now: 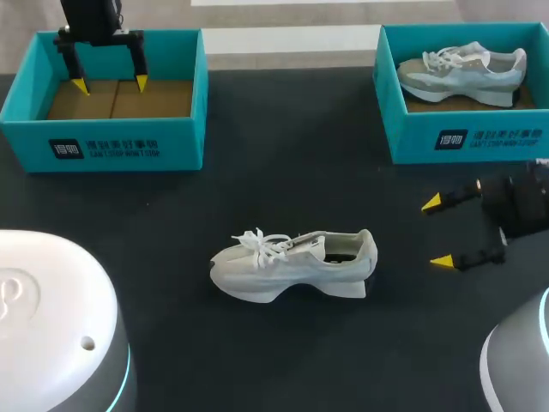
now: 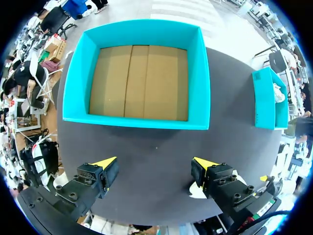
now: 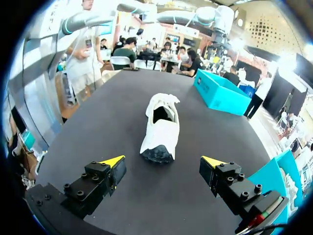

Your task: Take the shoe out of the shoebox, open the shoe tongue, remove and reinsert the insole, then place the shoe into the shoebox

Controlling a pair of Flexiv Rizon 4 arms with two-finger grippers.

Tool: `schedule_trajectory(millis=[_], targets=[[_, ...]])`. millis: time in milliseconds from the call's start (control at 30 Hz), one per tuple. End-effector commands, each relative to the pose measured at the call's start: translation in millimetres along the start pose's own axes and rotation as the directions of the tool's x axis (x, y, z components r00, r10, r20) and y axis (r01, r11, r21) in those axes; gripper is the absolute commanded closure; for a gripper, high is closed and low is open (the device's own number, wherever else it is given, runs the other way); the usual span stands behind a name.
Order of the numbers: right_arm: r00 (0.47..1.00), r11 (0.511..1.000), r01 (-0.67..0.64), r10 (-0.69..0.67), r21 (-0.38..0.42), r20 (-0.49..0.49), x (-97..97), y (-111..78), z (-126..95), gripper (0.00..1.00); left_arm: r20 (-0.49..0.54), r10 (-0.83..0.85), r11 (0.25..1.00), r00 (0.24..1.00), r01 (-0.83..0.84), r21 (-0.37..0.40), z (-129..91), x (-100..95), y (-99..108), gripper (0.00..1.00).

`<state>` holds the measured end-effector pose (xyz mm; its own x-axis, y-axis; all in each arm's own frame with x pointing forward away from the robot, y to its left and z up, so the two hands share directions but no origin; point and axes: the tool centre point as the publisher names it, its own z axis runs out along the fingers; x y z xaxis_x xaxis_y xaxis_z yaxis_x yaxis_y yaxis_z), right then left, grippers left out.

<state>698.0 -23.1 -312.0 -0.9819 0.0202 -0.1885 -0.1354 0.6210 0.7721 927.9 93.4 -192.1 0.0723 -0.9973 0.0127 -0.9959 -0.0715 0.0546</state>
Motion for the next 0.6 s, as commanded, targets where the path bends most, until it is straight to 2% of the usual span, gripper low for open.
schedule_trajectory(millis=[33, 433, 600], targets=[[1.0, 0.99, 0.005, -0.003, -0.14, 0.015, 1.4, -10.6, 7.5, 0.0, 0.0, 0.0, 1.0, 1.0, 0.0, 0.001, 0.1, -0.3, 0.3, 0.0], [0.998, 0.988, -0.052, 0.055, -0.145, 0.016, 5.4, -41.1, 23.4, 0.0, 0.0, 0.0, 1.0, 1.0, 0.0, 0.001, 0.1, -0.3, 0.3, 0.0], [0.998, 0.988, -0.052, 0.055, -0.145, 0.016, 5.4, -41.1, 23.4, 0.0, 0.0, 0.0, 1.0, 1.0, 0.0, 0.001, 0.1, -0.3, 0.3, 0.0]])
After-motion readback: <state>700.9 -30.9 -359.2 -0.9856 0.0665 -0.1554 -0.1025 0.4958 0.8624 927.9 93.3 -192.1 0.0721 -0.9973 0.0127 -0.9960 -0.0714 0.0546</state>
